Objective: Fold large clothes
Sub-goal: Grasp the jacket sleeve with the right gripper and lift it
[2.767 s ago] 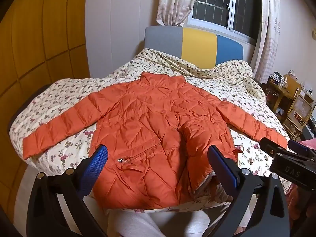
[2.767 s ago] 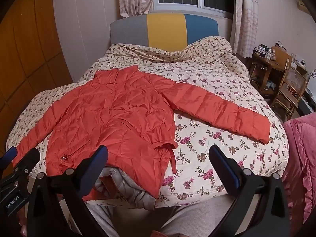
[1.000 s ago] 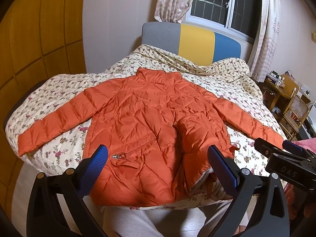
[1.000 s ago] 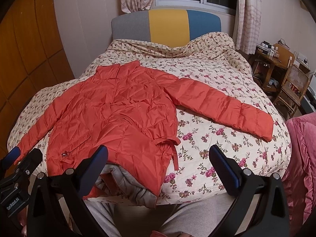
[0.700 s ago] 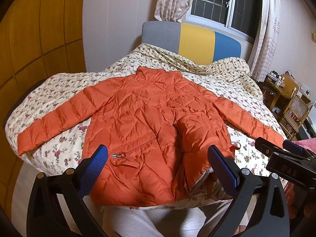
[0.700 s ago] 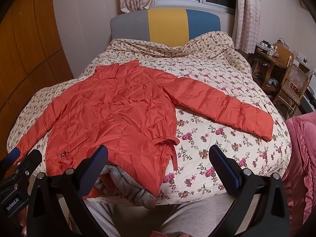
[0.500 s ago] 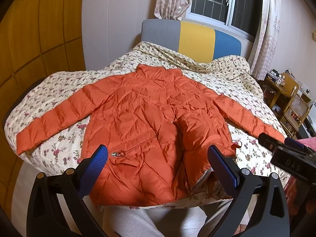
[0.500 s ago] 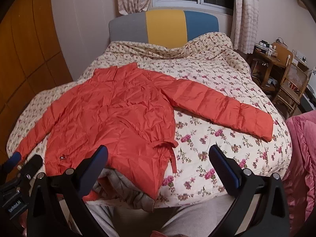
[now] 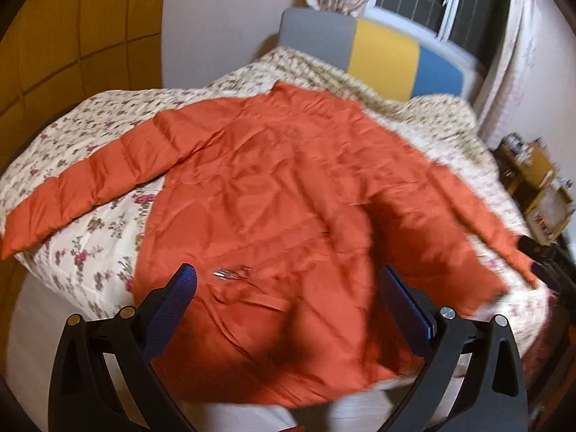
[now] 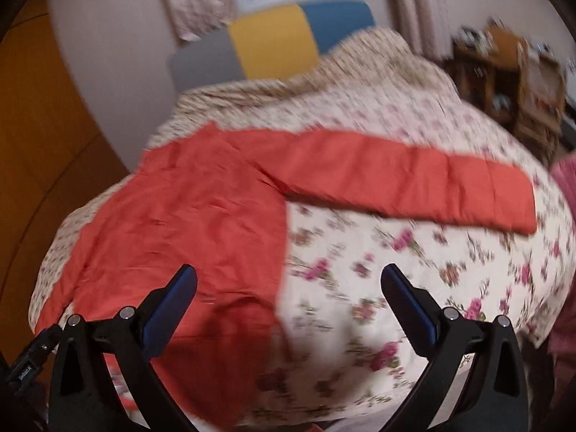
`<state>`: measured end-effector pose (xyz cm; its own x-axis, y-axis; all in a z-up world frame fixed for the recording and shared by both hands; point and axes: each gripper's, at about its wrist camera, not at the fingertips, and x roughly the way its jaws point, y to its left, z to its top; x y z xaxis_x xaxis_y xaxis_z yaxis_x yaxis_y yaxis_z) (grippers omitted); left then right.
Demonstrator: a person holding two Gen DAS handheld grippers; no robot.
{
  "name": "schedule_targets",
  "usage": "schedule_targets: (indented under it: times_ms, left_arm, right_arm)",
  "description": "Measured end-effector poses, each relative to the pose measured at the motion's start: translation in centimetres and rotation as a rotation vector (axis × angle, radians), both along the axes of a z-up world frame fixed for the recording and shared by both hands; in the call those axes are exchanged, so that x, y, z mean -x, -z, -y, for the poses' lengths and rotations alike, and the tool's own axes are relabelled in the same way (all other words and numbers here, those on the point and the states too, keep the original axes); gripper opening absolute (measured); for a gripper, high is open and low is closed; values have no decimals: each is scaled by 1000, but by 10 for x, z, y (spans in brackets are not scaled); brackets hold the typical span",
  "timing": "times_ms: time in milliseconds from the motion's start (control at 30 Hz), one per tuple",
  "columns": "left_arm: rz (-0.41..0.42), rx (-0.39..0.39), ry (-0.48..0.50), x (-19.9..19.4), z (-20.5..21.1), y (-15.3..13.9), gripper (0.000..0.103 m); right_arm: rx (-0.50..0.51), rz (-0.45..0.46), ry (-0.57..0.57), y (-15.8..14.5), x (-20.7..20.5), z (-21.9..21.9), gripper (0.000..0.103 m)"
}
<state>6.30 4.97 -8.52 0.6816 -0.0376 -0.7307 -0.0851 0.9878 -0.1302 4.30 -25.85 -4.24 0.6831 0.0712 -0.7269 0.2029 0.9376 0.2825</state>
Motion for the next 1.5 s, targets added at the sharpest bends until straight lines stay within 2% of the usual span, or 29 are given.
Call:
schedule_targets:
  times_ms: [67,200,467,733,900,967,1100,1233,1300,1400,1500]
  left_arm:
    - [-24,-28,-17,-13,-6,7,100]
    - [-37,-30,-27,-42,-17,16,100]
    - [-26,-76,-100,-97,-32,28,100]
    - [-15,-127,-158,-144,-46,44,100]
    - [-22,-171,-178,-162,-51,58,100]
    - [-17,-185,-177,-165,-52,62,100]
    - [-20,-194,-178,-169,-56,70,100]
    - [-53,-151,-179,-173,-63,78,100]
    - [-54,-151,-175,-173,-64,80,100]
    - [-52,-157,-177,-172,-63,82,100]
    - [-52,-175,-178,-172,-59,84,100]
  right_arm:
    - [-9,-38,38,16,-7,15,101]
    - [-86,-87,113,43,-21,49,101]
    - [-267,-137,294,79,-48,106,100]
    - [-346,-46,469,84,-60,143,95]
    - [-355,-14,552,85,-66,161,89]
    - [-367,-3,579,86,-67,167,82]
    - [-464,53,664,90,-56,186,74]
    - [-569,111,762,93,-41,203,68]
    - [-589,129,804,93,-36,210,65]
    - [-579,139,853,91,-36,219,62]
    - [-529,125,864,90,-40,224,50]
